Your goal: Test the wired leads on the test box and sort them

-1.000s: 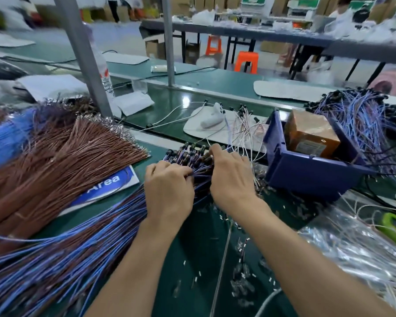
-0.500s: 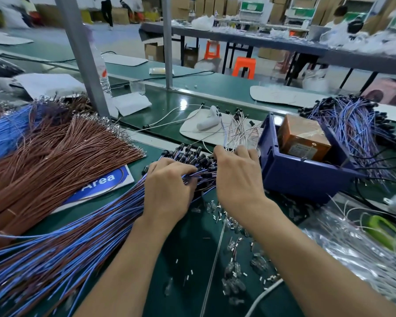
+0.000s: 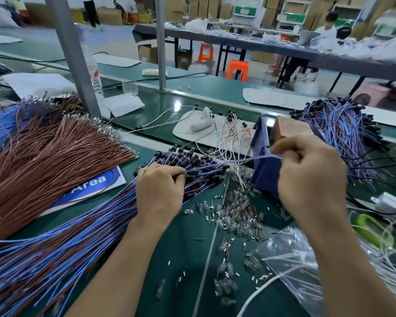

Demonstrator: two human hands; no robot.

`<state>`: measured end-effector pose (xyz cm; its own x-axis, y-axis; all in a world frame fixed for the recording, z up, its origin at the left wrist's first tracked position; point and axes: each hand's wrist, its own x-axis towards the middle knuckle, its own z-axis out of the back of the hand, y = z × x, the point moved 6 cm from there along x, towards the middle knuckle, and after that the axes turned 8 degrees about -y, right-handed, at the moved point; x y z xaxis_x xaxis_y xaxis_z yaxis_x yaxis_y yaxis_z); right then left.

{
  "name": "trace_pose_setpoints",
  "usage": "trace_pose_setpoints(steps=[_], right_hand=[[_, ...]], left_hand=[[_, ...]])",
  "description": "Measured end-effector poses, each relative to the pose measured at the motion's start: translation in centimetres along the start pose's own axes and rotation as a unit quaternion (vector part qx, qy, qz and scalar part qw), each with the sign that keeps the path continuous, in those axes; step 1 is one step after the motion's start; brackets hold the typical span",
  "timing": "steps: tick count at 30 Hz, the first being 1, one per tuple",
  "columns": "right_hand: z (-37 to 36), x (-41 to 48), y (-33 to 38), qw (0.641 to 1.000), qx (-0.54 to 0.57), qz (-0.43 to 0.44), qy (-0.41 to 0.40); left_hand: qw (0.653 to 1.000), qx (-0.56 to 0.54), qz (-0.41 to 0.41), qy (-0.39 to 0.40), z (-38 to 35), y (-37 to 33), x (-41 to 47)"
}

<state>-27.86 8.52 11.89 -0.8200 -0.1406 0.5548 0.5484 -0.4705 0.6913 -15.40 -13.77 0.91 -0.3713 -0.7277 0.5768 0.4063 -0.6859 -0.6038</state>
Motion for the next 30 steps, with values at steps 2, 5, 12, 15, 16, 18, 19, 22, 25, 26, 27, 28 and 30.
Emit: trace_pose_setpoints(steps=[2,5,12,15,16,18,19,22,25,26,27,28,30], right_hand=[[1.9,-0.4,-2.7,0.993,0.092,-0.074,-0.026],[3.7,-1.1,-5.0,0.958,0.235,-0.158,-0.037],[4.3,-2.4,-6.2,0.813,0.512,-0.275,0.031],[4.0,-3.2,-6.6,0.768,0.563,-0.304,-0.014],[3.3,-3.8,-6.4,0.773,0.551,-0.314,-0.005],[2.1,-4.9,-5.9,0.789,0.514,-0.335,-0.002],[1.8,-5.1,-5.9,0.786,0.514,-0.344,-0.013],[2.3,-4.5,-6.4,0.744,0.559,-0.362,-0.053],[3.9,-2.9,-8.5,0.731,0.568,-0.371,-0.076],[4.7,-2.3,-9.3,0.744,0.552,-0.368,-0.083],[5.5,-1.7,-10.1,0.766,0.523,-0.363,-0.091],[6.3,-1.2,-10.8,0.792,0.486,-0.356,-0.098],[7.2,-0.8,-11.9,0.832,0.423,-0.346,-0.099]], left_hand=[[1.000,0.023,0.002,0.001,0.1,-0.3,0.0],[0.999,0.042,-0.025,0.015,0.0,-1.3,-0.2],[0.954,-0.138,-0.189,0.190,-2.1,-8.4,-4.7],[0.948,-0.204,-0.165,0.181,-2.0,-8.8,-5.1],[0.943,-0.223,-0.168,0.180,-1.9,-9.0,-5.2],[0.933,-0.240,-0.185,0.193,-1.7,-9.7,-5.8],[0.930,-0.238,-0.196,0.202,-1.8,-10.0,-6.1],[0.934,-0.203,-0.211,0.204,-1.8,-9.8,-6.3],[0.951,-0.175,-0.155,0.202,-1.7,-8.2,-4.9],[0.954,-0.178,-0.120,0.208,-1.6,-7.5,-4.3],[0.954,-0.189,-0.084,0.215,-1.5,-6.8,-3.7],[0.950,-0.206,-0.051,0.230,-1.4,-6.2,-3.1],[0.924,-0.250,0.005,0.289,-1.6,-5.7,-2.6]])
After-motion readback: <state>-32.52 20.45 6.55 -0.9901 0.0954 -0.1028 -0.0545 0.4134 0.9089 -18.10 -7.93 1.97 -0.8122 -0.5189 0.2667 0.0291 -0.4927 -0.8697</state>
